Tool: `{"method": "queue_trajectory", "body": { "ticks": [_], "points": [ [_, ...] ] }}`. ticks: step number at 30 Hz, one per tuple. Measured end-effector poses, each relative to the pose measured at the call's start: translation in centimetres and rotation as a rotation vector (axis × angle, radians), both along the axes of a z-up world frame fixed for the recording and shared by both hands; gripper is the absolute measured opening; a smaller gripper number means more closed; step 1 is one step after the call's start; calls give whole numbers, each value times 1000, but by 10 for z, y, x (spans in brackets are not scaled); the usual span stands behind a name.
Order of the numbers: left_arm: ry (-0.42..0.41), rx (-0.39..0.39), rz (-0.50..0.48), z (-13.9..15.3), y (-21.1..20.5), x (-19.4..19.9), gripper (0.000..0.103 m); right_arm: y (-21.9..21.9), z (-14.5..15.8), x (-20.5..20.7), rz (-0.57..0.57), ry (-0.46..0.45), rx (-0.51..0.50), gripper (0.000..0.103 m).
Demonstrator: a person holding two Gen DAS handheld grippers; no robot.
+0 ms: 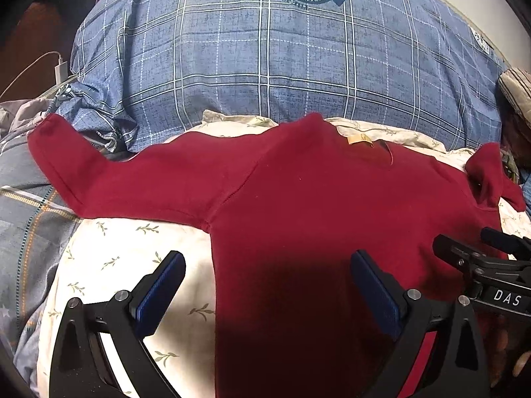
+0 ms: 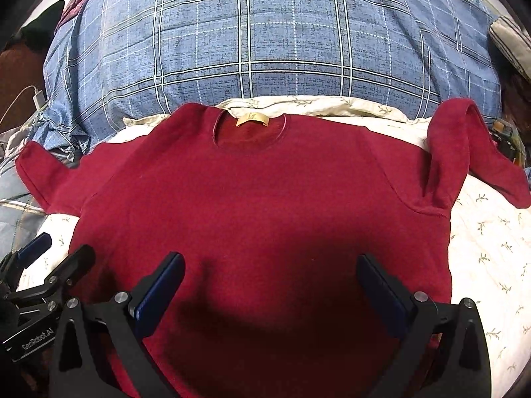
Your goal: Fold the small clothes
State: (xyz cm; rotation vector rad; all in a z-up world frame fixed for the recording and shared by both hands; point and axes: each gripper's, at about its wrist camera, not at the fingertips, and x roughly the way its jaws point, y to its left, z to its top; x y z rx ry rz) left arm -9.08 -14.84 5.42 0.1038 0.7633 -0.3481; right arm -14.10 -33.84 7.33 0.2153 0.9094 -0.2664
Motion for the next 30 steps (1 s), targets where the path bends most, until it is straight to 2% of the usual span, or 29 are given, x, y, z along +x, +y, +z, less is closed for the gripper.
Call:
{"method": "queue_trajectory", "body": {
  "ticks": [18, 30],
  "points": [
    [2, 19, 7, -3, -3, 4, 100, 2, -7, 6, 39, -7, 13, 103],
    [7, 13, 13, -5, -1, 5, 99, -1, -17, 13, 14, -18, -33, 103]
  ]
}}
